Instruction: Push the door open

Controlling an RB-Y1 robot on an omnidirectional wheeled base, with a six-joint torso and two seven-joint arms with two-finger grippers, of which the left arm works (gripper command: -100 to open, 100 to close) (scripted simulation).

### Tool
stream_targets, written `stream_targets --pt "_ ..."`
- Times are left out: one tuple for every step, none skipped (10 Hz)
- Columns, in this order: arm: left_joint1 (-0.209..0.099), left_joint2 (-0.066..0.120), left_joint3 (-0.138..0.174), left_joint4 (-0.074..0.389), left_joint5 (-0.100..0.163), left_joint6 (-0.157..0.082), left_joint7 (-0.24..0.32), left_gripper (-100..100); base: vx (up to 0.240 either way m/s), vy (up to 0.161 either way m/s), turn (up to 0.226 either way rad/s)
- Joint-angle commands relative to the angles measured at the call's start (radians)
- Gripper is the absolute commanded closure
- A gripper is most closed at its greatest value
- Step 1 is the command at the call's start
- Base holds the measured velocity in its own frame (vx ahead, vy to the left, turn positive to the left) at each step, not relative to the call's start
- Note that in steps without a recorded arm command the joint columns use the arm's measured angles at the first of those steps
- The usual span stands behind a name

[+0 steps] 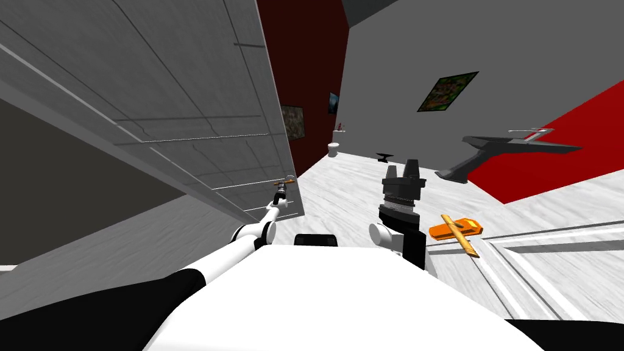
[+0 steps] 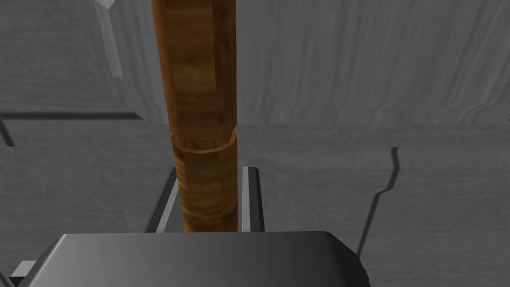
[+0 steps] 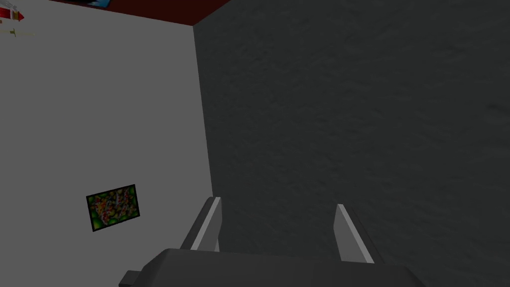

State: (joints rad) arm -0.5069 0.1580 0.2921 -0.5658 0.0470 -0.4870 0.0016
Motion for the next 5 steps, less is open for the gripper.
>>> stream_targets --pt "0.001 0.006 0.01 -0.003 0.009 -0.002 -0.012 100 0.171 -0.098 0.159" --pt "0.002 0.007 0.012 -0.004 0.014 -0.002 -0.016 100 0.188 -0.085 0.172" --pt "0.002 0.007 0.013 -0.004 0.018 -0.002 -0.02 100 0.188 -0.086 0.13" --pt "0.003 0.008 0.015 -0.005 0.023 -0.002 -0.024 100 0.197 -0.1 0.134" --pt "0.004 0.009 0.016 -0.006 0.027 -0.001 -0.027 100 0.2 -0.113 0.173"
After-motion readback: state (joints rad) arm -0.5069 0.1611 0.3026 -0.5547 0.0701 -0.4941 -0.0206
